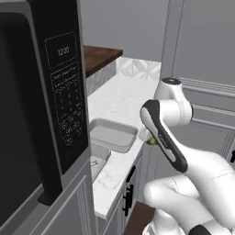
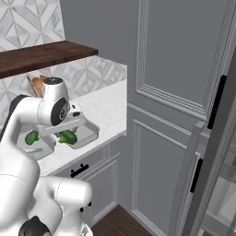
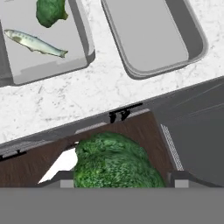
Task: Place one broccoli and one fish in each tupperware on the nearby counter, to pack two identical lunches.
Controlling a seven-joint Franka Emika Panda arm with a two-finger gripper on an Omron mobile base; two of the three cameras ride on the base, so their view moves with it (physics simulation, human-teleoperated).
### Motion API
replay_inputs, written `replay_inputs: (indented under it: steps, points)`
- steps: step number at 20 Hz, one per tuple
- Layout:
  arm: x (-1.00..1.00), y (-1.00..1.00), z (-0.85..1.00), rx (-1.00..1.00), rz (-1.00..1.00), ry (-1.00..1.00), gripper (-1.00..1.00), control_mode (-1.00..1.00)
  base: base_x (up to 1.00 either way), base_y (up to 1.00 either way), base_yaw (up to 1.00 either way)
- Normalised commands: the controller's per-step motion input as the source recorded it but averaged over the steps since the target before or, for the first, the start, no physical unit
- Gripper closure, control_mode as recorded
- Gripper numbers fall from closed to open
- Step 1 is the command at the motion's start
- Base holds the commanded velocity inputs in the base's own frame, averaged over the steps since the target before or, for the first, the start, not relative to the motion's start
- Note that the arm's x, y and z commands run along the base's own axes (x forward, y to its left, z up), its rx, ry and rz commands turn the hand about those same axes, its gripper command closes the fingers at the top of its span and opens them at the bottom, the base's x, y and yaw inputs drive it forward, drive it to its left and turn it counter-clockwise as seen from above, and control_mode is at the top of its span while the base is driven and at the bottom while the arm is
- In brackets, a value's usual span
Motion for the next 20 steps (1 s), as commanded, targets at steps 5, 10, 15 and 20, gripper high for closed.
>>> replay_inputs:
  steps: [5,10,15,20]
  points:
    - [1.0,0.25,-0.26,0.0,0.0,0.0,1.0,-1.0,0.0,0.0,0.0]
    - [1.0,0.31,-0.04,0.0,0.02,0.02,1.0,-1.0,0.0,0.0,0.0]
    - [1.0,0.29,-0.31,0.0,0.02,-0.03,1.0,-1.0,0.0,0.0,0.0]
    - [0.86,0.3,-0.35,0.0,0.05,-0.01,1.0,-1.0,0.0,0.0,0.0]
